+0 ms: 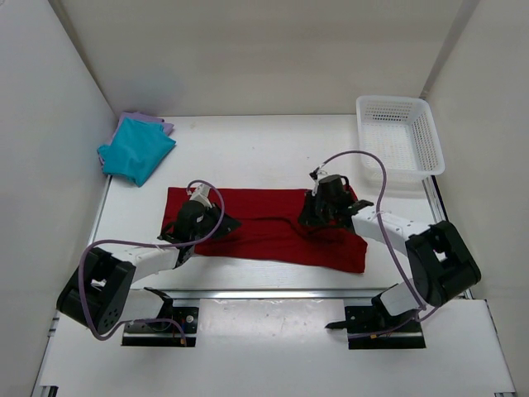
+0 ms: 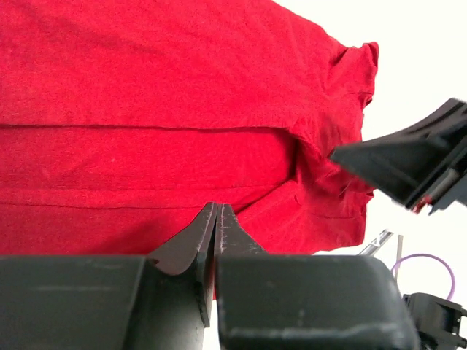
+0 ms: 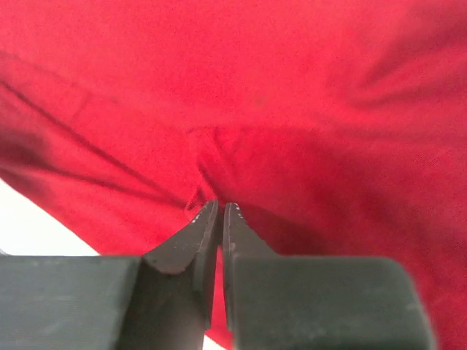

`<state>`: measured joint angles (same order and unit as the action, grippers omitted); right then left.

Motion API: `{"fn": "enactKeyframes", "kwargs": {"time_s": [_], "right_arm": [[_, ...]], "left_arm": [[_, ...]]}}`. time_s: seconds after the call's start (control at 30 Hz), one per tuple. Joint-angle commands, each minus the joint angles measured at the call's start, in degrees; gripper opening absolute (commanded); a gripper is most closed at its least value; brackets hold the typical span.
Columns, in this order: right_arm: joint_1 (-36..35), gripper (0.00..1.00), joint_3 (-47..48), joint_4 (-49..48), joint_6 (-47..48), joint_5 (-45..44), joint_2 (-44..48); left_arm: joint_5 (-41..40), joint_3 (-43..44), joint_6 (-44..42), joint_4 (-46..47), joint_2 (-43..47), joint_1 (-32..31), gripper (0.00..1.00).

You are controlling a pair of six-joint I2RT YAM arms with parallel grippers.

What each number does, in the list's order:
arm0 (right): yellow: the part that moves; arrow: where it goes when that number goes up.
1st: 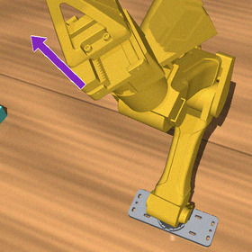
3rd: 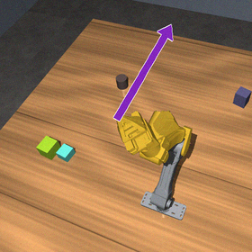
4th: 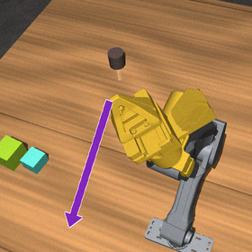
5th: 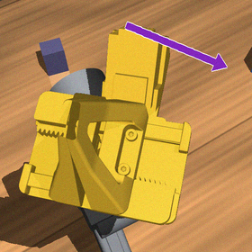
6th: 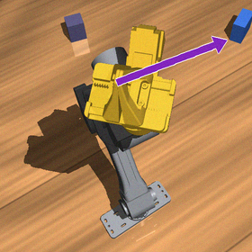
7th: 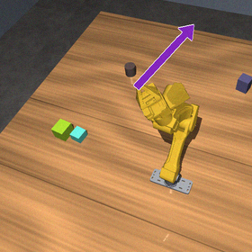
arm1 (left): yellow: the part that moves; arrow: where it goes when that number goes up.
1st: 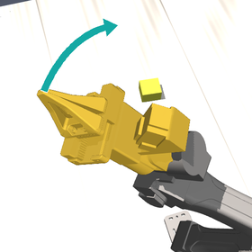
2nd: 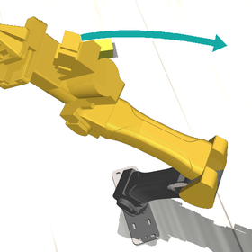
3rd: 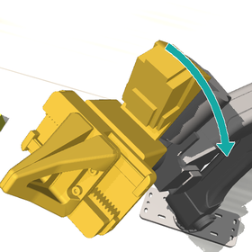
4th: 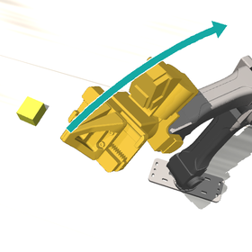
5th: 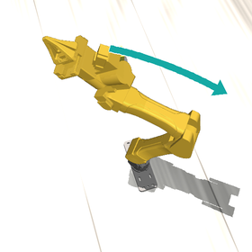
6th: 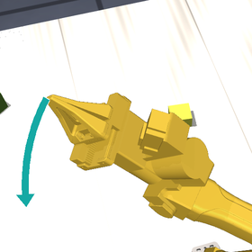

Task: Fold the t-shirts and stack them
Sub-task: Fold the other side of the tshirt into a rectangle

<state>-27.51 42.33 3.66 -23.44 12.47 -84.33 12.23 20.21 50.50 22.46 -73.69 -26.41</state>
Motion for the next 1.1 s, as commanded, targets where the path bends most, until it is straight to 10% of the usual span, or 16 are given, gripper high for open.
{"fn": "enactKeyframes", "kwargs": {"time_s": [0.0, 0.4, 0.67, 1.07], "right_arm": [[-3.8, 0.09, -0.9, 3.3, -5.3, -4.5, 3.4], [-2.9, 0.24, -7.5, 4.0, -8.0, -4.8, 19.0], [5.6, 0.05, -15.3, -1.6, -6.7, 0.5, 17.3], [-0.8, 0.05, -20.2, 3.7, -10.0, -3.2, 26.1]], "left_arm": [[1.4, 0.7, 0.7, 2.4, 0.4, -0.6, 0.11], [1.1, 0.4, 0.9, 2.3, 4.7, 1.1, 0.10], [-0.1, 8.0, -0.1, 2.9, -4.2, -5.0, 0.12], [8.9, -0.1, 8.2, 15.7, -16.9, 10.4, 0.10]]}}
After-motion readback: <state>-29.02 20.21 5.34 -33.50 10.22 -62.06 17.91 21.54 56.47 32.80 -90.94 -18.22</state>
